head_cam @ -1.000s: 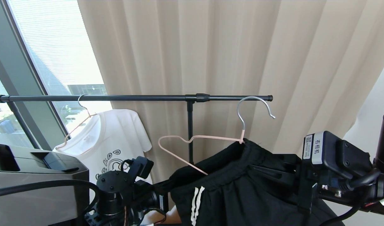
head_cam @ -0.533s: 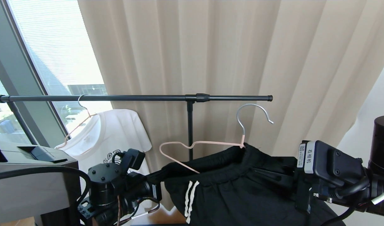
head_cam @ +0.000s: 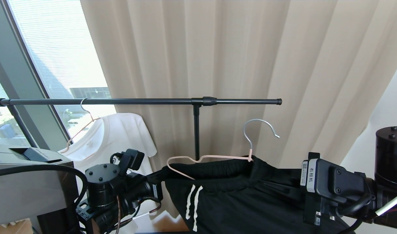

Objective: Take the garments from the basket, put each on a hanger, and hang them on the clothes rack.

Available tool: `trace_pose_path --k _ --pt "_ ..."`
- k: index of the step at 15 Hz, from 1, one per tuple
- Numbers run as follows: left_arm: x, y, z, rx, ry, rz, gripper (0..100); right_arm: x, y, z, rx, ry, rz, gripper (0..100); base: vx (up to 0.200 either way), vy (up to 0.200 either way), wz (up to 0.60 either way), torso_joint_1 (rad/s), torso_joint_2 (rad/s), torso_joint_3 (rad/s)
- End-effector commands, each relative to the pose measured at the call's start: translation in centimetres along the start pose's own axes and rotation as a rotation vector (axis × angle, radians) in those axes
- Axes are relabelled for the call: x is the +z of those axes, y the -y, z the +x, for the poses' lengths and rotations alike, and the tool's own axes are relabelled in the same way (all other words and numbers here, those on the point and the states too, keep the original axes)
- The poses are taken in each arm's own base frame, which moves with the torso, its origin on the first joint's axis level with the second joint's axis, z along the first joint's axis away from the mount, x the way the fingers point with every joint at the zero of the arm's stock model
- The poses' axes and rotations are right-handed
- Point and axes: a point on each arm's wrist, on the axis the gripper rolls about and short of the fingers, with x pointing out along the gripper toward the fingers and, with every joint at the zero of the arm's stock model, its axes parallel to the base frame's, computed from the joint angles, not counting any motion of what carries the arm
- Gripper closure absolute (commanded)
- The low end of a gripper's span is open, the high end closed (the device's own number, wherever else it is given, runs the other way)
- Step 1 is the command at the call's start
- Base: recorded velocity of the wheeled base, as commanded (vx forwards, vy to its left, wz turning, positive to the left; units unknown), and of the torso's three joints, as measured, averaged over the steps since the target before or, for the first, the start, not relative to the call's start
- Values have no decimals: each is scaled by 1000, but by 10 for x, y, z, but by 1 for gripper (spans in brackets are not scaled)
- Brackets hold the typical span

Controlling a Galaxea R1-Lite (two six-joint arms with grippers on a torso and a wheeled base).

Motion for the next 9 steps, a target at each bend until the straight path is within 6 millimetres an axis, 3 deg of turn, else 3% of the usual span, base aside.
trace_pose_path --k 1,9 --pt "5 0 -2 -1 22 0 100 -4 -1 4 12 -18 3 100 0 0 0 0 0 0" --pt "13 -10 -1 25 56 -6 100 -10 2 5 3 -43 -24 100 0 0 0 0 0 0"
